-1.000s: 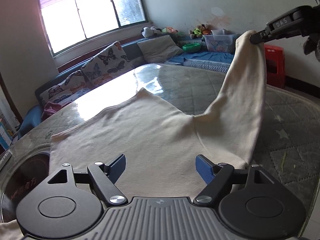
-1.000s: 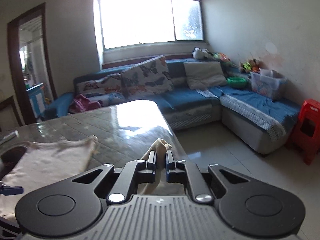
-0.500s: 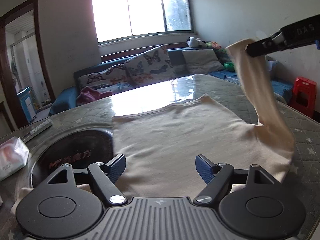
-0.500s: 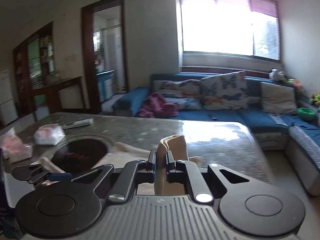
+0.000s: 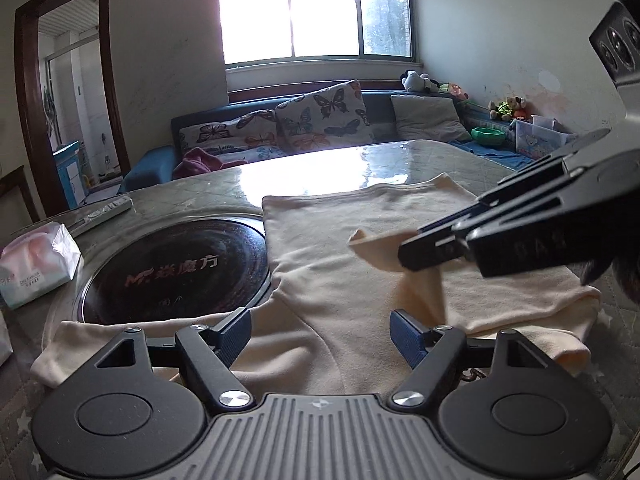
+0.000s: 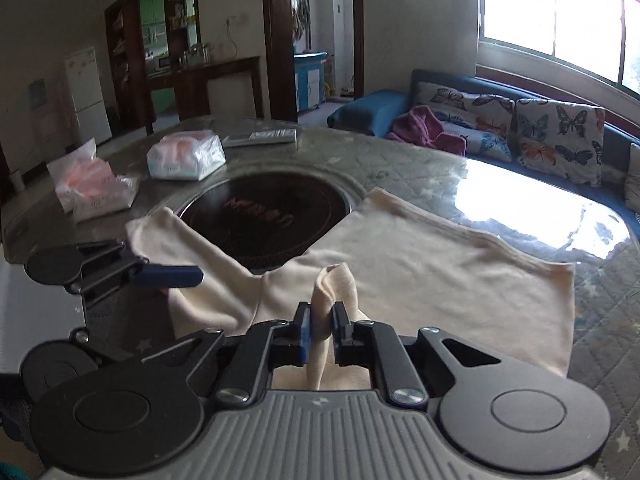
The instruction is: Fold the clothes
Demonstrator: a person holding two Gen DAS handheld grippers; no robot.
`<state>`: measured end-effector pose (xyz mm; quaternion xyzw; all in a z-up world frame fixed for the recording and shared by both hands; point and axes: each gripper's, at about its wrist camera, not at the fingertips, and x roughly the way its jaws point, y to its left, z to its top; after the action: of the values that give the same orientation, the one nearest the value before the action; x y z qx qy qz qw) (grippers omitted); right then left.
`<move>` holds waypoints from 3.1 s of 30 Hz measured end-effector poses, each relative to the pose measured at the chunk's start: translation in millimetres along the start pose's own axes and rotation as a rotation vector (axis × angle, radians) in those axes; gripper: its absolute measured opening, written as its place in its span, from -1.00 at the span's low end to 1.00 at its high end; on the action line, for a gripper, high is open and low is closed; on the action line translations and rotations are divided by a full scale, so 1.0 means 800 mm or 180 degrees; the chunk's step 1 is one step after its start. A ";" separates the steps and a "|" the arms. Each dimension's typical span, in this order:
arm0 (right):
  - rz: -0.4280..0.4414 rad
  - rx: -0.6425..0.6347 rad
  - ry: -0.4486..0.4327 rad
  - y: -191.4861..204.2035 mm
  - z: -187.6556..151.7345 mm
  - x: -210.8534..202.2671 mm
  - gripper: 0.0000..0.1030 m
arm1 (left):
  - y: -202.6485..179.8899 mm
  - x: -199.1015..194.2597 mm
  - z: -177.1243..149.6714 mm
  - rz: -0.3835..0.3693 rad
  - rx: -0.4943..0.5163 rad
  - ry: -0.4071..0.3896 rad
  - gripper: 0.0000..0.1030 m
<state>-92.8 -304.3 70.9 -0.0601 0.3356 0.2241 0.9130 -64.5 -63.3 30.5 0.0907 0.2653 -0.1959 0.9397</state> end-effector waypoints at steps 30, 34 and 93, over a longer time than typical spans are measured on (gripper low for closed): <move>-0.0466 0.0452 0.0099 -0.122 -0.076 -0.047 -0.60 | -0.044 0.050 0.026 -0.0315 0.0179 0.0218 -0.27; -0.0492 0.0492 0.0173 -0.133 -0.075 -0.026 -0.62 | -0.042 0.067 0.032 -0.0290 0.0107 0.0277 -0.27; -0.0001 -0.0282 0.0005 -0.020 -0.007 -0.011 -0.58 | 0.219 -0.020 -0.024 0.1312 -0.1675 0.0098 -0.89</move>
<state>-94.8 -323.4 71.2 -0.1007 0.3261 0.2385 0.9092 -12.6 106.0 34.7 -0.1004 0.2969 0.0749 0.9466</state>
